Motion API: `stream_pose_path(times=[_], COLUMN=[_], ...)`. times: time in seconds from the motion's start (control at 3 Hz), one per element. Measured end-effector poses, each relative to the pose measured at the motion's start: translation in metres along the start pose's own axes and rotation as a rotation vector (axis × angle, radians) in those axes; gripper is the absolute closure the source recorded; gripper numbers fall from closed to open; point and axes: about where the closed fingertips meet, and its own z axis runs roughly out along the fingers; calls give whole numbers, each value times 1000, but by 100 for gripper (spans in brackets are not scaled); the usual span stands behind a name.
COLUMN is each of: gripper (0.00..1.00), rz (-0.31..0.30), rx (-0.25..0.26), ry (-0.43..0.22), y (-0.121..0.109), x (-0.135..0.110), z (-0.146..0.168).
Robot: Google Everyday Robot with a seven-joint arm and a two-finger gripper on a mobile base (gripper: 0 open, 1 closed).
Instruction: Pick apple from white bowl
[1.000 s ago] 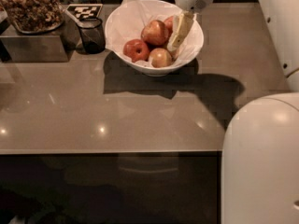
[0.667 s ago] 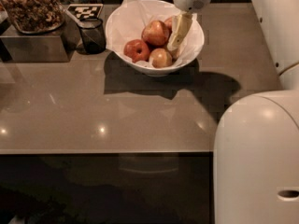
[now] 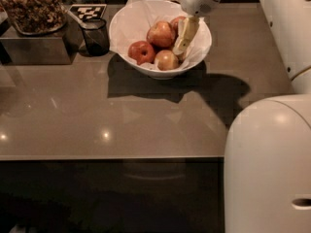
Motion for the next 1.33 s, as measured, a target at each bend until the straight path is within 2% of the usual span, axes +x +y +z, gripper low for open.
stream_pose_path(times=[0.33,0.67,1.0,1.33], gripper=[19,42,40,21], rz=[1,1,0,-13], rx=[0,0,-1,-15], ry=[0,0,-1,-10], y=[0,0,0,-1], x=[0,0,0,-2], z=[1,1,1,12])
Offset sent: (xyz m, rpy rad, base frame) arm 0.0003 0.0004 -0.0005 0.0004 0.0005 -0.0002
